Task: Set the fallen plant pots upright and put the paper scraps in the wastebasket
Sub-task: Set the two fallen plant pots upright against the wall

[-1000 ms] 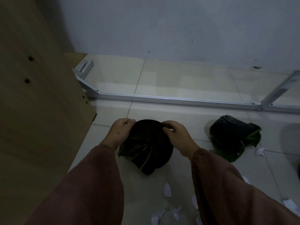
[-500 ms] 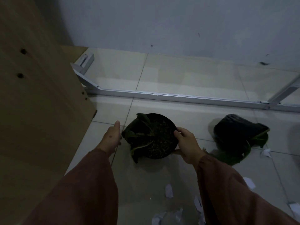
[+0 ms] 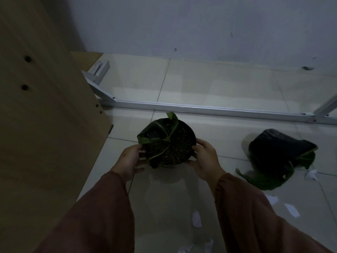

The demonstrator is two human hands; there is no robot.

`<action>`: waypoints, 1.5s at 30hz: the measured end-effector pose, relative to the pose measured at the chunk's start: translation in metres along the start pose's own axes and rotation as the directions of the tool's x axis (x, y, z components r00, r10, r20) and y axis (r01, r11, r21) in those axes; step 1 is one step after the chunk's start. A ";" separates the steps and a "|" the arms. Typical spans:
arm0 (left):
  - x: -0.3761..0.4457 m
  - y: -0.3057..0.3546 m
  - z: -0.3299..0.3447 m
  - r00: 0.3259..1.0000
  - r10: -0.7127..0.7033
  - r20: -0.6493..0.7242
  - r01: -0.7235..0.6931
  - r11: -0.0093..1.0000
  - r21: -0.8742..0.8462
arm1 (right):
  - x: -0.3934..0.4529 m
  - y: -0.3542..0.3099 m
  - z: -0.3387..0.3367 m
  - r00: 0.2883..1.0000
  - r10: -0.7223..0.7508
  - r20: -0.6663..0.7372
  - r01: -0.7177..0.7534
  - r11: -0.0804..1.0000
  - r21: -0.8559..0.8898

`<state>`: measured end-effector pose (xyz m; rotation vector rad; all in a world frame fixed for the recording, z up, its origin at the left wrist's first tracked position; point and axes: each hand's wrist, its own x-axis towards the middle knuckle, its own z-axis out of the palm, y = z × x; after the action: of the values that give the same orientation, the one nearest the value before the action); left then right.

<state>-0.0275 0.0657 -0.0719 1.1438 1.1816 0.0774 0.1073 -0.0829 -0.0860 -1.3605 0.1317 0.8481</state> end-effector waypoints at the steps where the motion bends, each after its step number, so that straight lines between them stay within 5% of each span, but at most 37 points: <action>1: 0.002 0.000 0.000 1.000 0.010 -0.018 -0.011 1.000 -0.022 | 0.003 -0.001 0.003 1.000 -0.002 0.007 0.002 1.000 0.008; 10: 0.016 0.007 0.005 0.988 0.088 -0.128 -0.106 0.984 -0.146 | 0.022 -0.003 0.031 0.988 -0.123 -0.094 0.105 0.979 -0.176; 23: 0.019 0.015 0.013 0.981 0.103 -0.166 -0.141 0.961 -0.240 | 0.025 -0.013 0.040 0.999 -0.009 -0.053 0.009 1.000 -0.001; 28: 0.017 0.019 0.012 0.965 0.112 -0.237 -0.164 0.964 -0.210 | 0.022 -0.017 0.034 0.999 -0.004 -0.037 0.001 0.995 -0.099; 35: 0.000 0.021 0.044 0.793 0.298 -0.532 -0.212 0.953 0.219 | 0.010 -0.029 0.009 0.996 -0.045 -0.082 0.029 0.982 -0.185; 38: -0.016 0.027 0.073 0.733 0.452 -0.508 -0.297 0.885 0.359 | 0.003 -0.037 -0.008 0.989 -0.094 -0.111 0.066 0.970 -0.233; 41: -0.029 0.030 0.106 0.748 0.507 -0.429 -0.264 0.819 0.509 | -0.005 -0.047 -0.030 0.983 -0.138 -0.119 0.098 0.952 -0.289; 45: -0.046 0.029 0.153 0.721 0.641 -0.265 -0.301 0.633 0.713 | -0.011 -0.063 -0.066 0.971 -0.188 -0.145 0.130 0.933 -0.336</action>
<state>0.0812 -0.0473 -0.0306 2.1507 1.3522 0.4602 0.1625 -0.1446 -0.0459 -1.7320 0.0153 0.6288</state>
